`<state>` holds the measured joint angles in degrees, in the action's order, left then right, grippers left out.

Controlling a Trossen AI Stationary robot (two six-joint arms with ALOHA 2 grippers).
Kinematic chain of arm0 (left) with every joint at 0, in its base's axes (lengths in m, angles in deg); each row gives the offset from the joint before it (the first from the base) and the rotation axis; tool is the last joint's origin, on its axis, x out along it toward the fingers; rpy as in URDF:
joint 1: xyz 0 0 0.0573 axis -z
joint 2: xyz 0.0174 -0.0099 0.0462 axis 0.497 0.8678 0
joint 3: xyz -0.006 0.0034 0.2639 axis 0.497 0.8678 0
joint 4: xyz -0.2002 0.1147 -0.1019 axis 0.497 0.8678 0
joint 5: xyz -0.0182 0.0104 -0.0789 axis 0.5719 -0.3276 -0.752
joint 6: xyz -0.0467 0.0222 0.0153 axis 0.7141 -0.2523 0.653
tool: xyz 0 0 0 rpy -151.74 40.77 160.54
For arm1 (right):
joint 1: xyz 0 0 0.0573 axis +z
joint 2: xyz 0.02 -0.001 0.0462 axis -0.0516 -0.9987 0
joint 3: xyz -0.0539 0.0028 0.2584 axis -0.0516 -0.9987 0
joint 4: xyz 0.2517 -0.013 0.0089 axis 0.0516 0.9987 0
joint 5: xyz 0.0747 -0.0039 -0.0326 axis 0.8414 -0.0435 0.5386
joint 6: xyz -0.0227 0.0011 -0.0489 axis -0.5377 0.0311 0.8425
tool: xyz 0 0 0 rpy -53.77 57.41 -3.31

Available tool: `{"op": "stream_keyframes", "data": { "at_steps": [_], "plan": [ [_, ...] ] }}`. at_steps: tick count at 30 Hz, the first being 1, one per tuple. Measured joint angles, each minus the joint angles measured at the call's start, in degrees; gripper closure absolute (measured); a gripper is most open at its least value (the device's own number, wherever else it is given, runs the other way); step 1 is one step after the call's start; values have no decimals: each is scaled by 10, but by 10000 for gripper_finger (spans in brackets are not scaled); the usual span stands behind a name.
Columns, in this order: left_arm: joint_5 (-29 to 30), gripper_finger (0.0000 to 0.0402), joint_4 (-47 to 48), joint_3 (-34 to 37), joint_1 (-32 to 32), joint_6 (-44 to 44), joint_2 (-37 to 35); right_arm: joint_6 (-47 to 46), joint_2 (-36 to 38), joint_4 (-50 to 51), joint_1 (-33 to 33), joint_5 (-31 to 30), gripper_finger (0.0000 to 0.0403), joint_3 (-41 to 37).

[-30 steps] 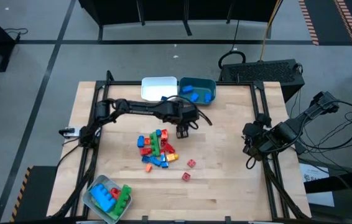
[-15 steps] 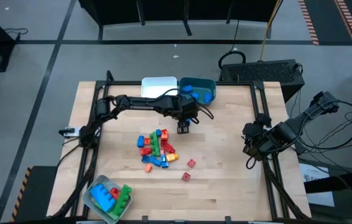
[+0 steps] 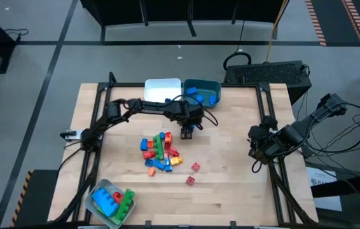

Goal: Sort blocks by size
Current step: Put the blue 1 stud game piece into the blue bin

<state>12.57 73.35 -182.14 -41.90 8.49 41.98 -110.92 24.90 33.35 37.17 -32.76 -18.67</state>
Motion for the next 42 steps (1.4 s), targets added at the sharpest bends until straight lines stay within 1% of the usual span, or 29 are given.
{"op": "stream_keyframes", "data": {
  "at_steps": [4,6,8,11,14,16,21,24,27,29,30,33,39,40,42],
  "plan": [
    [0,176,-1,-1,1,-13,3,-1,0,0,0,0,211,0],
    [0,188,-2,0,2,-14,1,-1,0,0,0,0,211,0],
    [0,213,-2,0,2,-12,-1,-3,0,0,0,0,211,0],
    [3,267,-1,1,3,-8,-1,-3,0,-1,0,0,211,0],
    [13,267,-2,-1,3,6,-1,-4,0,-4,0,0,211,0],
    [16,267,12,-16,4,25,1,-4,0,-5,0,0,211,0],
    [25,267,25,-97,4,83,-6,-4,0,-7,0,0,211,0],
    [59,267,22,-145,-1,95,-16,-4,0,-13,0,0,211,0],
    [117,267,19,-193,-18,75,-18,-4,0,-15,0,0,211,0],
    [134,267,9,-212,-37,61,-19,-4,0,-15,0,0,211,0],
    [132,267,-1,-214,-47,58,-20,-4,0,-15,0,0,211,0],
    [94,267,-10,-213,-81,48,-15,-4,0,-18,0,0,211,0],
    [92,265,5,-213,-130,66,2,-4,0,-26,0,0,211,0],
    [92,251,0,-213,-134,67,4,-4,0,-26,0,0,211,0],
    [103,200,1,-212,-136,66,7,-4,0,-26,0,0,211,0]
  ]
}}
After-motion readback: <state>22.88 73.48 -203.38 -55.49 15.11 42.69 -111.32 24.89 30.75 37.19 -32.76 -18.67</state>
